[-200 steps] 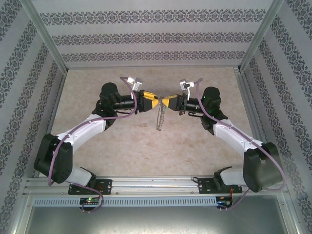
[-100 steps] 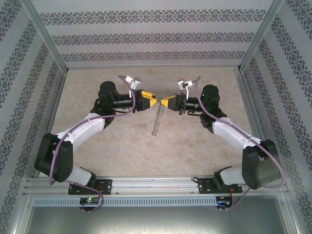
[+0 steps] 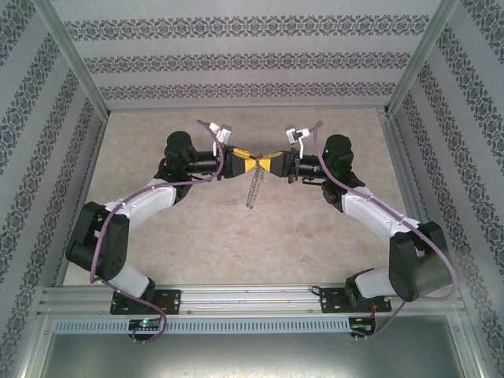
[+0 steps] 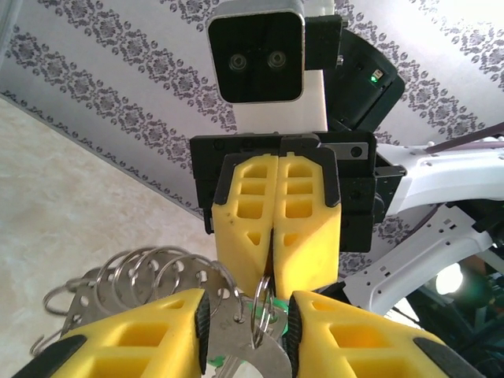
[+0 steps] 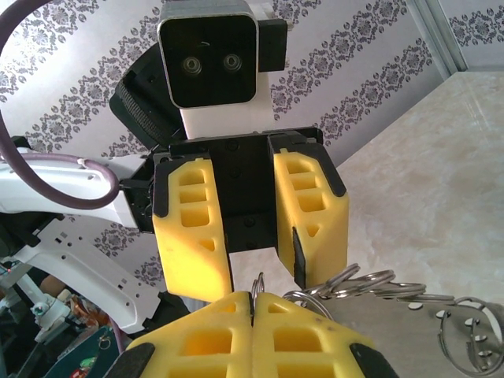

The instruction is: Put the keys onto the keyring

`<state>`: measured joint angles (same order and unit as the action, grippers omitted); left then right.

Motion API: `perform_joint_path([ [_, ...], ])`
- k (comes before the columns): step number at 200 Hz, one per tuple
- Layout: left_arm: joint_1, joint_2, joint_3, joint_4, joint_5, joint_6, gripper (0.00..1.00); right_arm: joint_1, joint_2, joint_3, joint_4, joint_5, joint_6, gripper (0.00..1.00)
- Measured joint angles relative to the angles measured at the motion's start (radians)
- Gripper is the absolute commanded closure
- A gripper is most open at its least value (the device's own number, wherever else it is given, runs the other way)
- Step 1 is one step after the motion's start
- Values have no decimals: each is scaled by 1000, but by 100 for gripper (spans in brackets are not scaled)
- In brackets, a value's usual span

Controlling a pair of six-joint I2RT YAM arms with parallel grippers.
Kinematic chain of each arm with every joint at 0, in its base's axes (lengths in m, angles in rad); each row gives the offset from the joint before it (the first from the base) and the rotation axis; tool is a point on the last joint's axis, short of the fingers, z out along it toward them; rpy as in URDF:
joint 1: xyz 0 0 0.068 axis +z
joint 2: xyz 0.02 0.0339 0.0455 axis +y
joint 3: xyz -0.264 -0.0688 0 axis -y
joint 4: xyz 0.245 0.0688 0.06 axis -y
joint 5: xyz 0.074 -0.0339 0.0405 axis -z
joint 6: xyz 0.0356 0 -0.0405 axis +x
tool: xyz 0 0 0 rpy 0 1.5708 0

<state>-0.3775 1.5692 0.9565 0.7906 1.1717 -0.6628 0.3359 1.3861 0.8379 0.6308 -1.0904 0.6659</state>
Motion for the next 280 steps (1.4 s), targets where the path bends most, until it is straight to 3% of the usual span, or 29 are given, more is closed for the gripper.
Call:
perform_joint_path([
  [49,0,19,0,99,11,-76,71,0,16,0,0,0,0,100],
  [115,0,19,0,114,14,-77,70,0,26,1,1,0,0,100],
  [202,-1,-13,-1,-39,-28,54,67,0,26,1,1,0,0,100],
  [280,-15,-22,-1,-78,-20,76,70,0,29,1,9,1,2,100],
])
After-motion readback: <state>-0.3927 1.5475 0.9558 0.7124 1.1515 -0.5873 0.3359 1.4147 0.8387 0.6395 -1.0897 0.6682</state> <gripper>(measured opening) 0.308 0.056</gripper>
